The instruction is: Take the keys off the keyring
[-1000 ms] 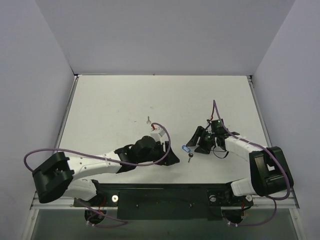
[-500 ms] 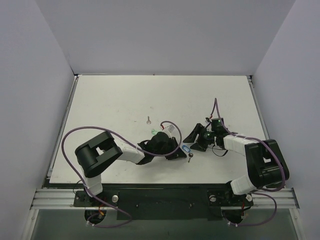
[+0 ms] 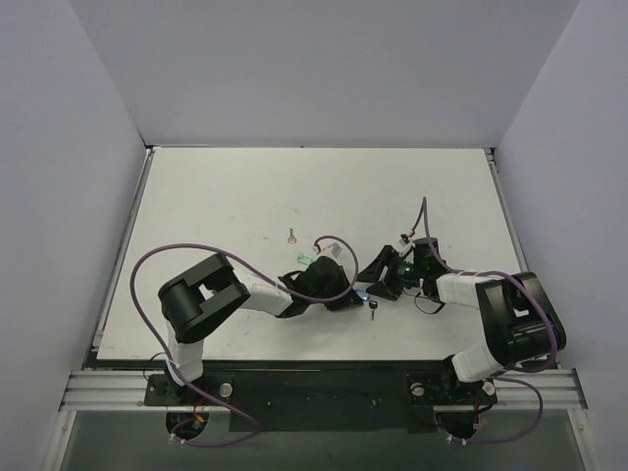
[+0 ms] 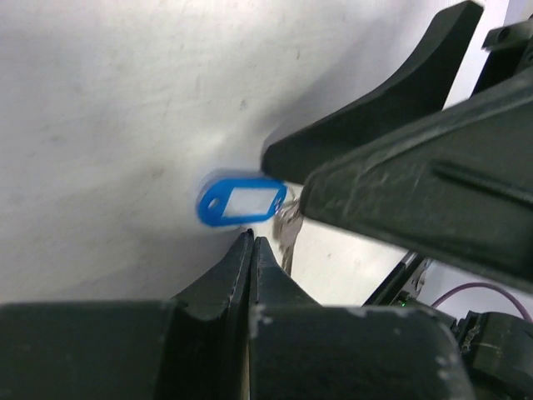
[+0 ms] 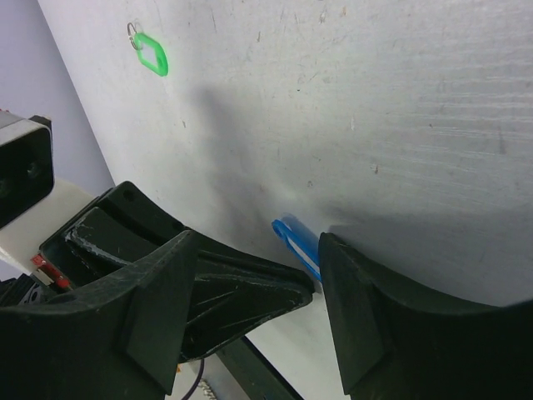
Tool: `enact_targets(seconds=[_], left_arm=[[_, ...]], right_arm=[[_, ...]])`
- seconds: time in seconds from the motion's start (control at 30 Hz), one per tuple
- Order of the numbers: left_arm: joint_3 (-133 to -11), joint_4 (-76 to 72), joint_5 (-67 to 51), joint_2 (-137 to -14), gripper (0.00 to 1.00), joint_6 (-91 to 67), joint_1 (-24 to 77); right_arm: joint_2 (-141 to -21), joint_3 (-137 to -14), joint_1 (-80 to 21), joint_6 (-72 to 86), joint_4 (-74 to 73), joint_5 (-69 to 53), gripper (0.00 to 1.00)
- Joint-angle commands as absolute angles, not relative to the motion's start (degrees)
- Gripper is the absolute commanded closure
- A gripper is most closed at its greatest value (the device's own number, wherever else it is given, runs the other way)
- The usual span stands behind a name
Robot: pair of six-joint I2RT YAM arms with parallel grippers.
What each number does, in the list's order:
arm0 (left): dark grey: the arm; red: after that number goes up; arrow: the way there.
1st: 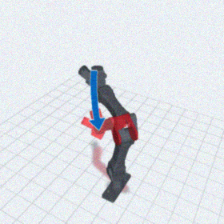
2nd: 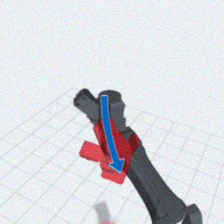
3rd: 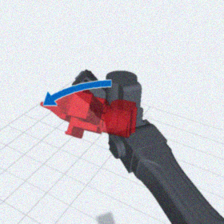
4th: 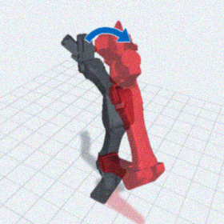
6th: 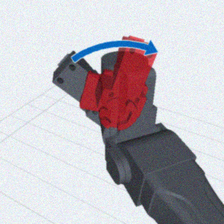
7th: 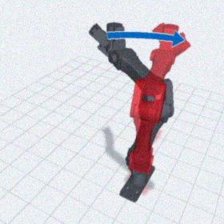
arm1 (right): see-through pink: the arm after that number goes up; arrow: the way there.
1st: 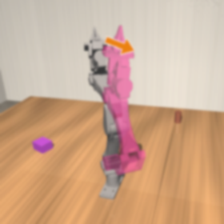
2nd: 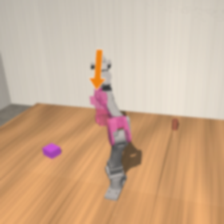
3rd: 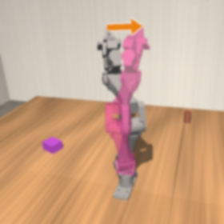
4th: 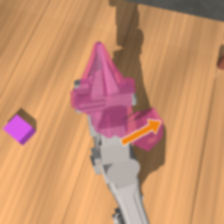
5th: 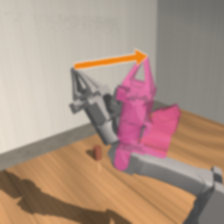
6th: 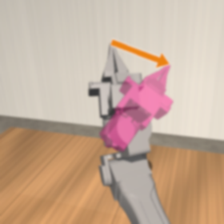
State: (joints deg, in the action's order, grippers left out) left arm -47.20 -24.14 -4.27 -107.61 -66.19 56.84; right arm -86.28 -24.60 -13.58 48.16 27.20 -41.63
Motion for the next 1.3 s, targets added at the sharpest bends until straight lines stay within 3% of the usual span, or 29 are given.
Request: enact_targets(seconds=[0.0,0.77,1.03,1.27], left_arm=[[-51.41,-20.22,-1.41,-110.39,0.99,-64.34,57.13],[-55.99,-7.65,3.87,-109.34,1.00,-52.56,56.78],[-55.63,-6.86,4.22,-108.37,1.00,-51.68,56.69],[-55.72,-6.50,4.13,-108.10,1.00,-51.33,56.69]], right_arm=[[-87.46,-21.80,-14.33,46.32,22.24,-37.27,0.43],[-84.72,-17.14,-18.19,48.16,23.38,-34.63,0.47],[-86.57,-16.79,-18.19,47.64,24.17,-34.45,0.63],[-86.75,-15.91,-18.63,47.64,24.70,-34.01,0.86]])
